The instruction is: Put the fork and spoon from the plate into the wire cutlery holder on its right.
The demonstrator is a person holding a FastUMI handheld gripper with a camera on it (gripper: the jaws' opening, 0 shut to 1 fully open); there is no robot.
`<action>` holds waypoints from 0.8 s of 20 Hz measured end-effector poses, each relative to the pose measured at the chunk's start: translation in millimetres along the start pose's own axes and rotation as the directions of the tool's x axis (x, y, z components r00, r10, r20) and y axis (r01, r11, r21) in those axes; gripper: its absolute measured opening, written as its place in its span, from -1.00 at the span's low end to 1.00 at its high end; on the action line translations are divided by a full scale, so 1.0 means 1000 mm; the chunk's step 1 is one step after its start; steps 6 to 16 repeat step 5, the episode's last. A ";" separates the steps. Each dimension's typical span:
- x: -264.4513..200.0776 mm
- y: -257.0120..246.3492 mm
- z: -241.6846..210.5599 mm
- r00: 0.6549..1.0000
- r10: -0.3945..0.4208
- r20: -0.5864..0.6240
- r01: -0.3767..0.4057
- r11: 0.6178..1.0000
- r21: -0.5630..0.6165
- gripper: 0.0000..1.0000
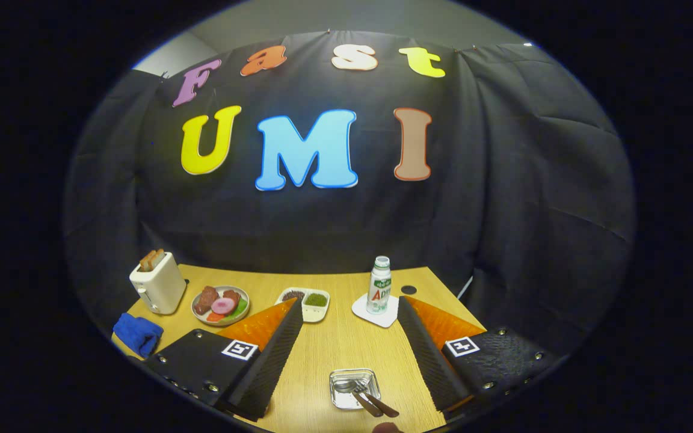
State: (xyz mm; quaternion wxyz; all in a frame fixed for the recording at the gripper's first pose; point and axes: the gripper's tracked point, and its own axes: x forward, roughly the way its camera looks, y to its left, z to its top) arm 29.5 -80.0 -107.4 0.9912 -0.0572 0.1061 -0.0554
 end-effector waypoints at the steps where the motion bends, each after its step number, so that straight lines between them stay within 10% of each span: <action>1: -0.001 0.002 0.011 1.000 0.004 0.031 -0.004 1.000 0.016 0.95; 16: -0.004 0.002 0.037 0.993 -0.007 0.120 0.002 0.999 0.043 0.95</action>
